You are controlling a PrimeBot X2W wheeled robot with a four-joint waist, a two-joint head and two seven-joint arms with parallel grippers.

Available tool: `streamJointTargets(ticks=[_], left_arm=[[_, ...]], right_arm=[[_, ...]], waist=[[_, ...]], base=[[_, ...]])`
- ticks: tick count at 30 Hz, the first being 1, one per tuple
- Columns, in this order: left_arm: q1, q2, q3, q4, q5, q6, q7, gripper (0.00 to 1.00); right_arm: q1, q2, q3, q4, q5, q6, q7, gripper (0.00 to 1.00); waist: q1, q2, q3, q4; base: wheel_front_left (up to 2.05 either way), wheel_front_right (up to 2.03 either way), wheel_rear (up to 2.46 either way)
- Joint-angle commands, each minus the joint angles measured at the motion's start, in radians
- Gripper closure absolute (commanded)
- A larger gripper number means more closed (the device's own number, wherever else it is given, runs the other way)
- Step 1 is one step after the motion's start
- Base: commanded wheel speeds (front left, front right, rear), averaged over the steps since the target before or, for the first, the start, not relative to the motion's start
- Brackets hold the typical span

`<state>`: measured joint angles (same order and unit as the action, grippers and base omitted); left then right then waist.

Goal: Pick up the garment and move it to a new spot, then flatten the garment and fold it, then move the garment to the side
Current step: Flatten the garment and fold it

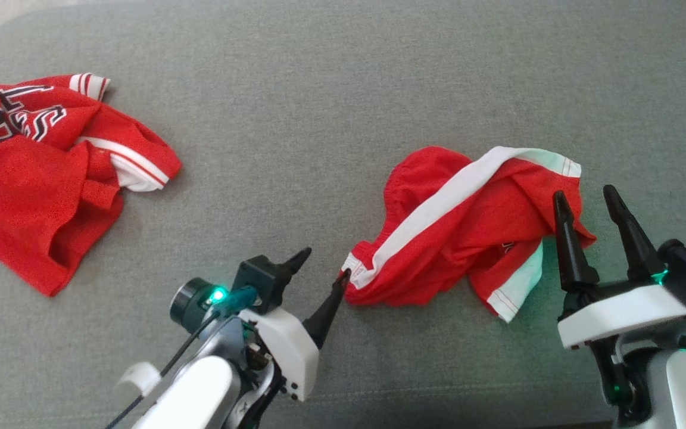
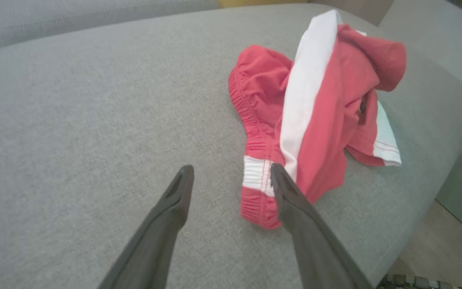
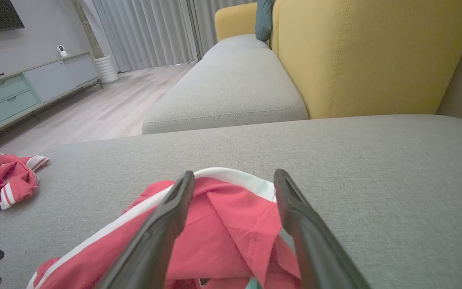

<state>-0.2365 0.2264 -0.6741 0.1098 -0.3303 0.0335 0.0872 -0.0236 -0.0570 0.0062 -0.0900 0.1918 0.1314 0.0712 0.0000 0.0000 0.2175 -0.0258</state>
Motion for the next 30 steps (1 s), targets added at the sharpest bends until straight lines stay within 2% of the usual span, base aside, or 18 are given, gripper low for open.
streamJointTargets(ticks=[1, 8, 19, 20, 21, 22, 24, 25, 30], left_arm=[[-0.052, 0.002, 0.028, -0.026, -0.009, -0.004, 0.014, 0.0], [-0.07, -0.014, -0.015, -0.029, -0.015, -0.023, 0.079, 0.0], [-0.084, -0.018, -0.038, -0.008, -0.008, -0.021, 0.088, 0.0], [-0.085, -0.019, -0.039, -0.004, -0.009, -0.021, 0.089, 0.07], [-0.086, -0.019, -0.039, -0.001, -0.011, -0.021, 0.09, 0.19], [-0.087, -0.02, -0.04, 0.002, -0.012, -0.021, 0.091, 0.47], [-0.089, -0.021, -0.042, 0.011, -0.017, -0.023, 0.094, 0.77], [-0.091, -0.022, -0.042, 0.016, -0.019, -0.024, 0.095, 1.0], [-0.097, -0.02, -0.048, 0.045, -0.021, -0.024, 0.101, 1.0]], right_arm=[[-0.029, -0.002, 0.019, -0.034, -0.005, -0.001, 0.0, 0.0], [-0.033, 0.002, 0.013, -0.022, -0.004, -0.001, -0.01, 0.0], [-0.043, 0.005, 0.011, -0.019, 0.002, -0.001, -0.03, 0.0], [-0.043, 0.006, 0.011, -0.018, 0.003, -0.001, -0.03, 0.0], [-0.043, 0.006, 0.011, -0.018, 0.003, -0.001, -0.03, 0.0], [-0.044, 0.006, 0.012, -0.017, 0.004, -0.001, -0.031, 0.0], [-0.045, 0.006, 0.014, -0.017, 0.005, -0.001, -0.032, 0.0], [-0.046, 0.006, 0.014, -0.017, 0.005, -0.001, -0.032, 0.0], [-0.046, 0.006, 0.01, -0.02, 0.007, -0.001, -0.032, 0.0]], waist=[[0.0, 0.0, 0.004, -0.006], [0.0, 0.0, 0.013, -0.024], [0.0, 0.0, 0.025, -0.043], [0.0, 0.0, 0.025, -0.044], [0.0, 0.0, 0.026, -0.045], [0.0, 0.0, 0.026, -0.046], [0.0, 0.0, 0.027, -0.048], [0.0, 0.0, 0.027, -0.049], [0.0, 0.0, 0.028, -0.057]], base=[[0.0, 0.0, 0.0], [0.0, 0.0, 0.0], [0.0, 0.0, 0.0], [0.0, 0.0, 0.0], [0.0, 0.0, 0.0], [0.0, 0.0, 0.0], [0.0, 0.0, 0.0], [0.0, 0.0, 0.0], [0.0, 0.0, 0.0]])
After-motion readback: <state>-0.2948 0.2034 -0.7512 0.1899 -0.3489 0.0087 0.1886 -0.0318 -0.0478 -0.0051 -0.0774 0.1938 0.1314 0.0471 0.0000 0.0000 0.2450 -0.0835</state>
